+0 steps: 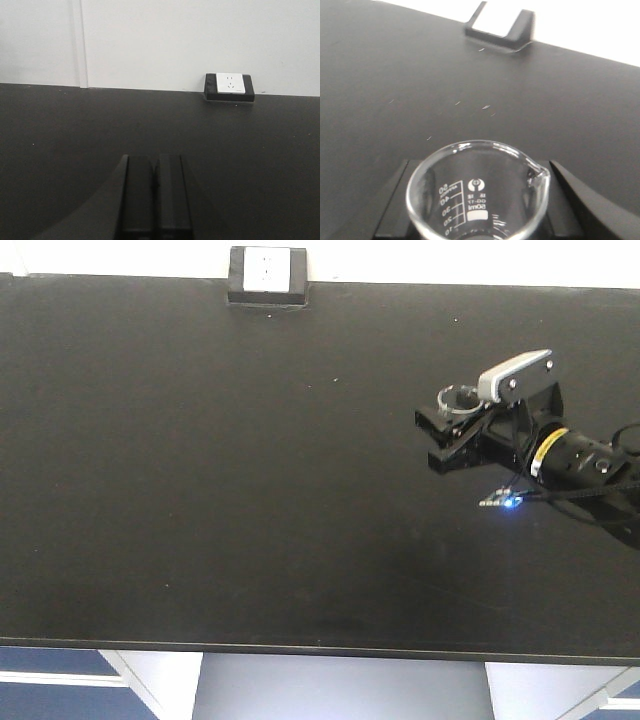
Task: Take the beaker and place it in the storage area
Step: 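Extend the right arm holding the beaker out over the bench, then lower the beaker onto the bench and open the right gripper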
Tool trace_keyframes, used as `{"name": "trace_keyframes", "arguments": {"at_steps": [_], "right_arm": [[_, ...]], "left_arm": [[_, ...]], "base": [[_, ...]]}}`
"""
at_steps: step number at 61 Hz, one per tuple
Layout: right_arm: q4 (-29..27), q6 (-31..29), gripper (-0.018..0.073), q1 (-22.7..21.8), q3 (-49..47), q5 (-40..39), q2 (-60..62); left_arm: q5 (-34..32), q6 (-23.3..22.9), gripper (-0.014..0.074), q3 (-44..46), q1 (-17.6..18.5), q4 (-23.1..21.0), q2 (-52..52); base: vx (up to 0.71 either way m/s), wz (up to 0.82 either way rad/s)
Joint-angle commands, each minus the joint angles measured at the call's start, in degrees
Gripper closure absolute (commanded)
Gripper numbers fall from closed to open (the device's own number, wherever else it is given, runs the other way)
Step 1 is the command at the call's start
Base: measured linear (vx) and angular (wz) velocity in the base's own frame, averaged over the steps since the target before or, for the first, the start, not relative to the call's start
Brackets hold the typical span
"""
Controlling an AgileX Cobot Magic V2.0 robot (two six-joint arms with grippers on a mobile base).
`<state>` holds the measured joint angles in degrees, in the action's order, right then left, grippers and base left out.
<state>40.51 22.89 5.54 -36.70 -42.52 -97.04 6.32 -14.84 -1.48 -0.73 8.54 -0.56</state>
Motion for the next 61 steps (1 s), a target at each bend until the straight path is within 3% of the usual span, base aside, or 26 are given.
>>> {"name": "trace_keyframes", "arguments": {"at_steps": [1,12,27,39,47,61], "right_arm": [[-0.3,-1.37,0.0559,-0.23,-0.06,-5.22,0.93],[-1.44,-1.37,0.0559,-0.23,0.34,-6.4,-3.11],[-6.1,-1.36,0.0559,-0.23,0.34,-14.34,-9.37],[-7.04,-6.06,0.0559,-0.23,0.34,-29.72,-15.77],[-7.64,-6.67,0.0559,-0.23,0.34,-31.37,-19.28],[-7.78,-14.69,0.0559,-0.23,0.34,-31.96,-20.66]], "left_arm": [[-4.85,-0.33,0.0605,-1.25,0.36,-0.32,-1.01],[-4.85,-0.33,0.0605,-1.25,0.36,-0.32,-1.01],[-4.85,-0.33,0.0605,-1.25,0.36,-0.32,-1.01],[-4.85,-0.33,0.0605,-1.25,0.36,-0.32,-1.01],[-4.85,-0.33,0.0605,-1.25,0.36,-0.32,-1.01],[-4.85,-0.33,0.0605,-1.25,0.36,-0.32,-1.01]], "base": [[0.0,0.0],[0.0,0.0],[0.0,0.0],[0.0,0.0],[0.0,0.0],[0.0,0.0]]}}
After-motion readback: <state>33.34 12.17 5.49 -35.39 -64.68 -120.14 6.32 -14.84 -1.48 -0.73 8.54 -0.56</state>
